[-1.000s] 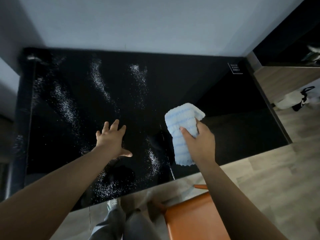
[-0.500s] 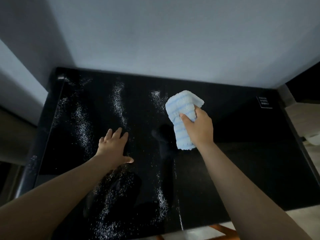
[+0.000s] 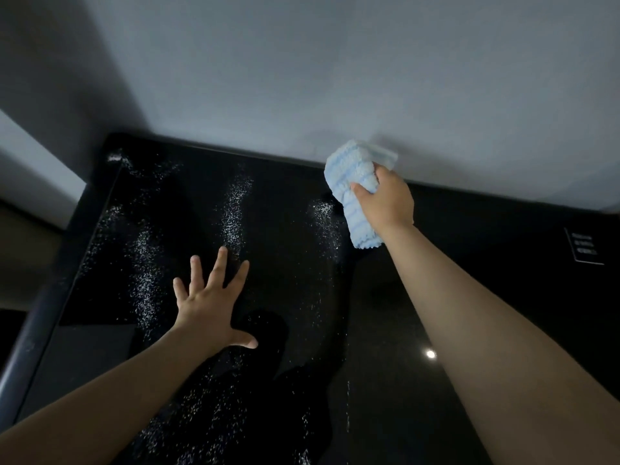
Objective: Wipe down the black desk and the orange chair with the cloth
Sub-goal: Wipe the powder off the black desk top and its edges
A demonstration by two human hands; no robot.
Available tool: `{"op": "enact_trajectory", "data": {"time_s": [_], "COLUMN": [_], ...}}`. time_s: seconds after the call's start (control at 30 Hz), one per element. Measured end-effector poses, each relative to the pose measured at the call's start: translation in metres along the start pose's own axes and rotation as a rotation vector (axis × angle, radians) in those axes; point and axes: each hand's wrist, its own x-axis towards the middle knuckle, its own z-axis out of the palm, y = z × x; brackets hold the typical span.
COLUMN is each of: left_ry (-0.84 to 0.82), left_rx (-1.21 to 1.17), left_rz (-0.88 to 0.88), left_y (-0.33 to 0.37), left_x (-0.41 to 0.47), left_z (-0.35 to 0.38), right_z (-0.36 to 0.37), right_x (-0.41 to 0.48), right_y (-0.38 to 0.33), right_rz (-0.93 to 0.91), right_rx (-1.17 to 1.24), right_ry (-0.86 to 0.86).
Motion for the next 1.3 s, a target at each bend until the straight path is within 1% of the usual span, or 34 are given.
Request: {"op": "enact_trajectory", "data": {"time_s": [0.13, 0.23, 0.33, 0.47, 0.8, 1.3], "left_ry": [-0.004, -0.012, -0.016, -0.020, -0.026, -0.011], "left_rx": [-0.043, -0.060, -0.071, -0.068, -0.045, -0.027], "left_rz": [-0.002, -0.006, -0.013, -0.014, -0.011, 0.002], "left_y": [0.000, -0.001, -0.001, -0.002, 0.001, 0.003], "left_x": [0.004, 0.005, 0.007, 0.007, 0.005, 0.000], "left_z": [0.003, 0.005, 0.006, 0.006, -0.001, -0.005], "right_z": [0.022, 0.037, 0.047, 0.047, 0.046, 0.040], "right_x": [0.031, 0.045, 0.049, 0.045, 0.004, -0.073], "right_y": [-0.001, -0.001, 0.002, 0.005, 0.012, 0.024], "right_rz": [-0.005, 0.019, 0.057, 0.053, 0.031, 0.034], "right_rx": [-0.063, -0.143, -0.183, -0.197, -0.187, -0.159], "right_ry": [-0.020, -0.080, -0.149, -0.162, -0.118, -0.117]}}
